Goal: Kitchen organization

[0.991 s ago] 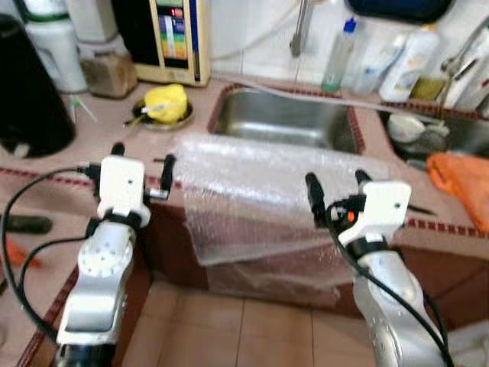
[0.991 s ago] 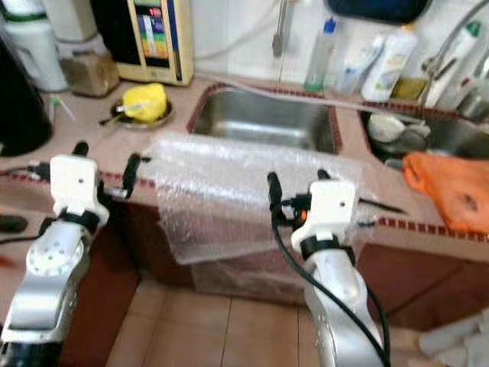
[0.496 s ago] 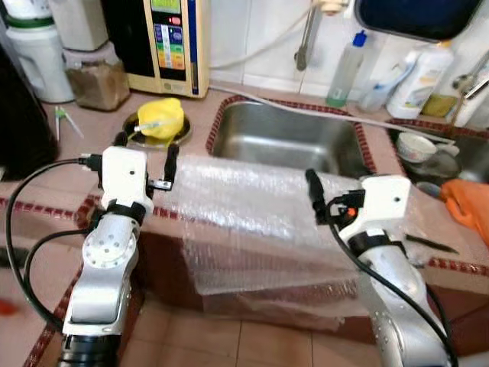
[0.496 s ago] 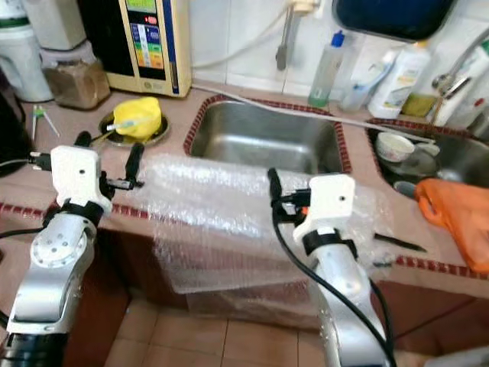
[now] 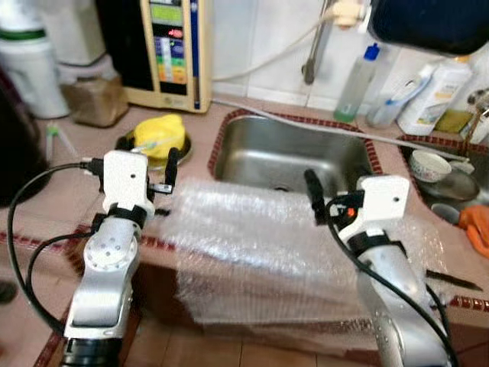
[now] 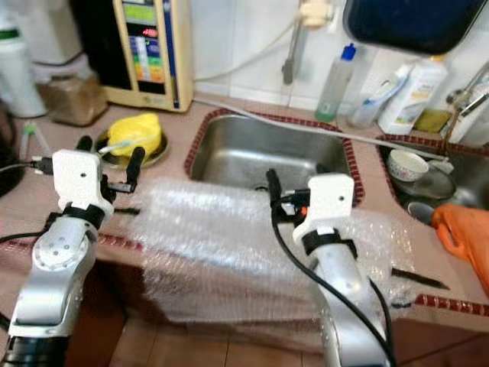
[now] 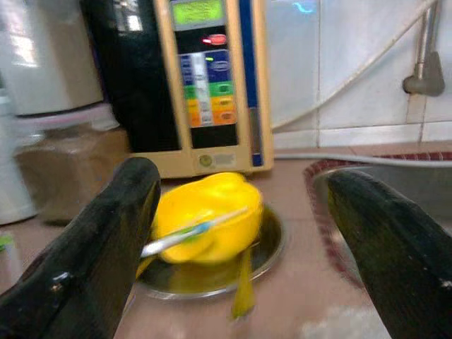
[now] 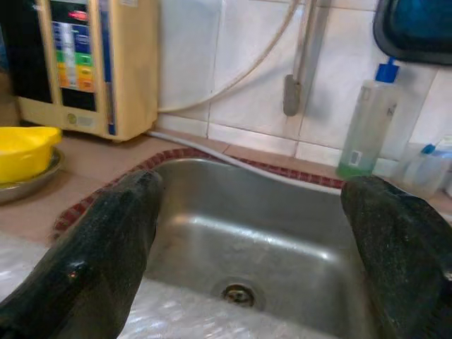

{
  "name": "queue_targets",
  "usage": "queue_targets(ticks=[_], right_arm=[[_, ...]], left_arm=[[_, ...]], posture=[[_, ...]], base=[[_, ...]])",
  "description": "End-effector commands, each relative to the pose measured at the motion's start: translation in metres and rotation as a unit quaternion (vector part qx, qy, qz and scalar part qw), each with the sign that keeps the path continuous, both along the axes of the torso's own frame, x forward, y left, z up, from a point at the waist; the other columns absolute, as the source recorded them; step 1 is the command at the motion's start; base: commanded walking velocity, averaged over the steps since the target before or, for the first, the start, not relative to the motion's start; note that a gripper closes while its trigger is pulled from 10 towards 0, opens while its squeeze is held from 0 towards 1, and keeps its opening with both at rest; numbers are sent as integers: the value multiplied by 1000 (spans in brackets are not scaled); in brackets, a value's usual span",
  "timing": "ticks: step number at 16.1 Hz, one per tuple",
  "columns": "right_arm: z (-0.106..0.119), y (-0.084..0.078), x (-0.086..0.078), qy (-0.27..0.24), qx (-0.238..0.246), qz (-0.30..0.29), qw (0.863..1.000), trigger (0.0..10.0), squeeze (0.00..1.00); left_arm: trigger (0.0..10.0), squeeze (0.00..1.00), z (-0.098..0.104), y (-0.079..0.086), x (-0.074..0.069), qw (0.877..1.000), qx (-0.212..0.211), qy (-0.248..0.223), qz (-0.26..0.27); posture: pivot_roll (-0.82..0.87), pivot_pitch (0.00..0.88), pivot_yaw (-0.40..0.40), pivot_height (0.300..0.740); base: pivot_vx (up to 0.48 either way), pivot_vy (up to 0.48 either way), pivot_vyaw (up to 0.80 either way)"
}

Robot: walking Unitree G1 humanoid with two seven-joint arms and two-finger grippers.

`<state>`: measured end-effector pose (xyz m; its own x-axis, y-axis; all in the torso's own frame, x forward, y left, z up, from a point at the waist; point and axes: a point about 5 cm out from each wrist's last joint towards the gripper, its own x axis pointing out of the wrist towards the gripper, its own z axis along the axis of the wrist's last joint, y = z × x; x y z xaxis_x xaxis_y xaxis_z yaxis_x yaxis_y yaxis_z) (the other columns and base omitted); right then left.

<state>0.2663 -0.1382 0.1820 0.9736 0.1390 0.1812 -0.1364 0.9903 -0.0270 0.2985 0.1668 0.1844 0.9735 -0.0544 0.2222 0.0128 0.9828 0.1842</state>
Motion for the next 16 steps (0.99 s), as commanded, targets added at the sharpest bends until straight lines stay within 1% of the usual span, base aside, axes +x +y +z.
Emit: queue_targets(ticks=[1,5,7,9,11,12,13,14,16], right_arm=[[2,-9,0,-4,-7,-14,1000,10000,0],[3,-8,0,-6,-13,-8,1000,10000,0],[3,-8,-1,-6,-15,-6,1000,10000,0],[3,-9,-1,-5,-16,-6,1000,10000,0],[2,-9,-2,-5,-16,-6,1000,10000,0],[1,-7,-2,-4,-16,-3,1000,10000,0],[1,-6,-2,-3,-16,0,1000,10000,0],[1,-3,-3,0,-18,17,1000,10000,0],[-1,2,-4,4,-17,45,999,10000,0]], left_arm=[[10000,0,1,-10,0,1000,-2,-1,-16],[10000,0,0,-11,-1,1000,-7,-2,-13],[10000,0,1,-10,-3,1000,-17,-10,-8],[10000,0,0,-8,-11,1000,-10,-11,-8],[10000,0,-2,-7,-15,1000,-4,-13,0],[10000,0,-1,-6,-17,1000,-1,-18,15],[10000,0,-1,-6,-16,1000,-2,-19,17],[10000,0,-1,0,-14,999,-6,-19,30],[10000,0,1,6,-12,999,-6,-22,37]], posture=[[13,69,-81,740],[13,70,-87,740],[14,71,-86,740],[16,73,-84,740],[18,72,-85,740],[19,69,-86,740],[18,69,-86,740],[11,68,-85,740],[6,61,-86,740]], base=[[315,0,0],[308,0,0],[0,0,0],[0,0,0],[0,0,0],[0,0,0],[0,0,0],[0,0,0],[0,0,0]])
